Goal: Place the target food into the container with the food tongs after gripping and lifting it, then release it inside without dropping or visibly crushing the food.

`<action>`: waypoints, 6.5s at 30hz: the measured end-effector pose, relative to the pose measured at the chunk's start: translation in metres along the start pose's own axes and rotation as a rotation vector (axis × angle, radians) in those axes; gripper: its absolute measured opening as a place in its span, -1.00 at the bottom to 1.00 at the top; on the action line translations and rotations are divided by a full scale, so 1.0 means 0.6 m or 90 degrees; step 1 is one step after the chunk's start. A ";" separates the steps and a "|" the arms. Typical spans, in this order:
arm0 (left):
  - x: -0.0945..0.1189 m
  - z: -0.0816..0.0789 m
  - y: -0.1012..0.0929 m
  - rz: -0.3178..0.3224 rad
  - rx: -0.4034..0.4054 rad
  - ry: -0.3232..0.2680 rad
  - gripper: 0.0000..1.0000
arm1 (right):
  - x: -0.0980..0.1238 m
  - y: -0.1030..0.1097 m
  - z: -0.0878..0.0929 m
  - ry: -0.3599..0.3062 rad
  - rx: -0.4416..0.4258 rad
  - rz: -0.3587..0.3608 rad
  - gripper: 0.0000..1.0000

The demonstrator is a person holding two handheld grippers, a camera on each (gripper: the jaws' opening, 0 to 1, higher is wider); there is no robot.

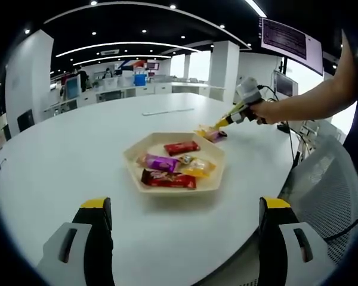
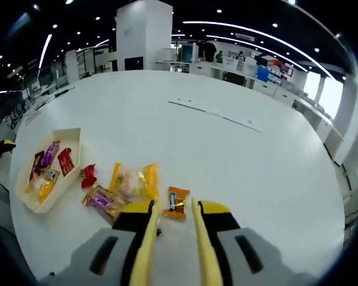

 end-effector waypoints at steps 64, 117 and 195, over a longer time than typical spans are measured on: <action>0.003 -0.005 0.000 -0.009 -0.006 -0.017 0.99 | 0.100 0.080 -0.139 -0.096 0.030 -0.152 -0.60; 0.005 -0.009 -0.001 -0.011 -0.012 -0.030 0.99 | 0.169 0.228 -0.204 -0.199 0.057 -0.390 -0.47; 0.004 -0.003 -0.002 -0.016 -0.016 -0.006 0.99 | 0.093 0.030 -0.066 -0.145 0.166 -0.319 -0.45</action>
Point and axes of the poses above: the point that each gripper's makers call its tool centre point, and the gripper's own axes: x roughly backward along the fingers, y roughly to its left, z roughly out of its underside, the point moved 9 cm from there along x, roughly backward along the fingers, and after that the axes turned 13 degrees about z, right-handed, at the moved point
